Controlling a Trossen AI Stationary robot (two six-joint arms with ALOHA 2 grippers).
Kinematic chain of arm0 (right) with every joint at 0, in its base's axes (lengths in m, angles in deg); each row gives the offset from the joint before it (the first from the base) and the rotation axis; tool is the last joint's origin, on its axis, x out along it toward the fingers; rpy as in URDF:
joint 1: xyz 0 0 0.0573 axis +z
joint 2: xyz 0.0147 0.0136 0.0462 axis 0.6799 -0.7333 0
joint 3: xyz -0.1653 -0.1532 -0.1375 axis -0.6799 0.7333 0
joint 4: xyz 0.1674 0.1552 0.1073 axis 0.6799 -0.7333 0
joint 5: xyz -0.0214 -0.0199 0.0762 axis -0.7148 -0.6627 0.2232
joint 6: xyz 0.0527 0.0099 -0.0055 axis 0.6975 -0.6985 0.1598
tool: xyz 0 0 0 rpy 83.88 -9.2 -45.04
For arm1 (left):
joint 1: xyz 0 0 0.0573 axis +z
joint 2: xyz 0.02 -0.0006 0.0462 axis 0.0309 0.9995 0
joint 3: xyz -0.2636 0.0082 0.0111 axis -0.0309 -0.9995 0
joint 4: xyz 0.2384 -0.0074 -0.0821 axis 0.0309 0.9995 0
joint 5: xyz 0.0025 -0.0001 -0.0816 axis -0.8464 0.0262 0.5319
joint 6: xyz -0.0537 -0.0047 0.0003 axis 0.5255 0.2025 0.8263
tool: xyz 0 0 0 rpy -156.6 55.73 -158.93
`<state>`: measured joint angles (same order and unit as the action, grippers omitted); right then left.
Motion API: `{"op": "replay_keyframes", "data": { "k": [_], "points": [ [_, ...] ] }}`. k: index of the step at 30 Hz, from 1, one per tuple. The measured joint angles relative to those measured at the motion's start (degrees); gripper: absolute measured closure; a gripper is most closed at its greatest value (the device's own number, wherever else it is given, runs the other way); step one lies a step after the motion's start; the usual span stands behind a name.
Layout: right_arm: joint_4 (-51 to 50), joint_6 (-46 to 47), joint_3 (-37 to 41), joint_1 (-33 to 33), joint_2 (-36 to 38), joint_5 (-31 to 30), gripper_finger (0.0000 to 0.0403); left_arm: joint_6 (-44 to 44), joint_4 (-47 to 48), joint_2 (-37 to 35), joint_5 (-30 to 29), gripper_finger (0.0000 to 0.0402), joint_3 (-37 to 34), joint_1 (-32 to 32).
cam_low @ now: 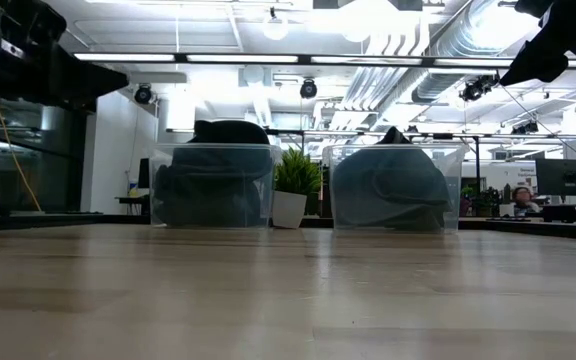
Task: Pick & Place hat
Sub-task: Return to Home Position
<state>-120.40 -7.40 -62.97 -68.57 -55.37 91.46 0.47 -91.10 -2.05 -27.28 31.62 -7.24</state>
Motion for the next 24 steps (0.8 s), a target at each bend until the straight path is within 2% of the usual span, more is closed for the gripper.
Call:
{"op": "replay_keyframes", "data": {
  "k": [5, 13, 18, 21, 24],
  "points": [
    [0.0, -0.6, 0.0, 0.0, 0.0, 1.7, 0.0197, -1.0, 0.5, 0.0, 4.2, 0.0402, 0.0, 0.0],
    [0.2, -4.7, 0.0, 0.0, 0.0, 11.6, 0.0197, -0.9, 1.2, 0.0, 7.9, 0.0402, 0.0, 0.0],
    [1.1, -5.9, 0.5, 0.0, 0.3, 15.2, 0.0198, 1.0, 1.2, 0.0, 7.8, 0.0402, 0.0, 0.0],
    [1.0, -6.8, 0.5, 0.0, 2.4, 17.1, 0.0197, 1.0, 1.2, 0.0, 6.8, 0.0402, 0.0, 0.0],
    [1.0, -6.0, 0.5, 0.0, 7.7, 15.0, 0.0198, 1.4, 1.3, 0.0, 8.1, 0.0402, 0.0, 0.0]
  ]
}}
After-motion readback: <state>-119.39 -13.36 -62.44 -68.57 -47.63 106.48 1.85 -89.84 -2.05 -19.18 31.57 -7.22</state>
